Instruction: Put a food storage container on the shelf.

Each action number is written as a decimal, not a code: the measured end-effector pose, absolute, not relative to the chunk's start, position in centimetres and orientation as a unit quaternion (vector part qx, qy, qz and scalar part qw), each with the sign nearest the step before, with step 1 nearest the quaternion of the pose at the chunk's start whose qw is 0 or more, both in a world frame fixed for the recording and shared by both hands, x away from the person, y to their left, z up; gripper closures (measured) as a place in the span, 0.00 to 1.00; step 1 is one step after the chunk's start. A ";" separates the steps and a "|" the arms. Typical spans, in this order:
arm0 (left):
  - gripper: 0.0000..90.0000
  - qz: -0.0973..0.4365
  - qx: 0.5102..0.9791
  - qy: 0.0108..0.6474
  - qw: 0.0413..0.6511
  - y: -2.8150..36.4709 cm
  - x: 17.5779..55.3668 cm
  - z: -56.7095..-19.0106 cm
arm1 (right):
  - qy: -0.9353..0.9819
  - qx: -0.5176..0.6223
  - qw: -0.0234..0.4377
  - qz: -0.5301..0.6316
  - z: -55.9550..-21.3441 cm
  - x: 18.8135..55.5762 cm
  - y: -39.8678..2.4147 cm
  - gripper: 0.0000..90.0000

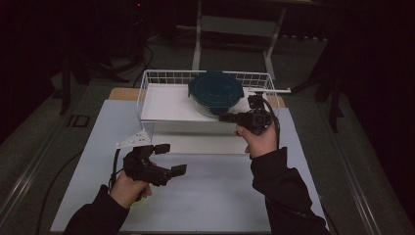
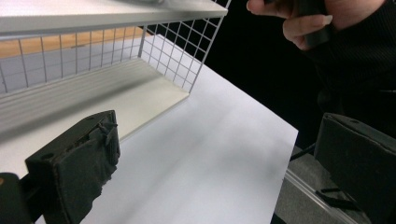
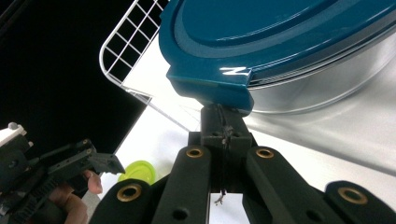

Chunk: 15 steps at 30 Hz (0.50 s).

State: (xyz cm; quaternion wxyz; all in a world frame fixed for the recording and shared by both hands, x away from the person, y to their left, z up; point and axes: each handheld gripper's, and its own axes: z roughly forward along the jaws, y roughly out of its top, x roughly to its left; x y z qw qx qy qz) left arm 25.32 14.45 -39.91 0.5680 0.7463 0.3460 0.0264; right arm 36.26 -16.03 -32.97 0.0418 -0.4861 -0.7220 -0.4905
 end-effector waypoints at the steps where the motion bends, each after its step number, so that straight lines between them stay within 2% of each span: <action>1: 0.00 0.027 0.746 0.346 0.568 14.5 25.3 -40.0 | -0.721 -0.487 0.042 -0.491 -33.0 36.3 -16.0 1.00; 8: 0.00 0.031 0.747 0.342 0.569 14.7 25.2 -40.2 | -0.721 -0.483 0.046 -0.494 -33.3 36.2 -16.1 0.95; 11: 0.00 0.027 0.746 0.342 0.570 15.0 25.2 -40.3 | -0.726 -0.476 0.035 -0.495 -33.6 35.4 -16.3 0.89; 14: 0.00 0.018 0.747 0.339 0.571 15.2 25.2 -40.3 | -0.728 -0.466 0.025 -0.502 -33.9 34.4 -16.5 0.76; 15: 0.00 0.018 0.747 0.339 0.571 15.2 25.2 -40.3 | -0.728 -0.466 0.025 -0.502 -33.9 34.4 -16.5 0.76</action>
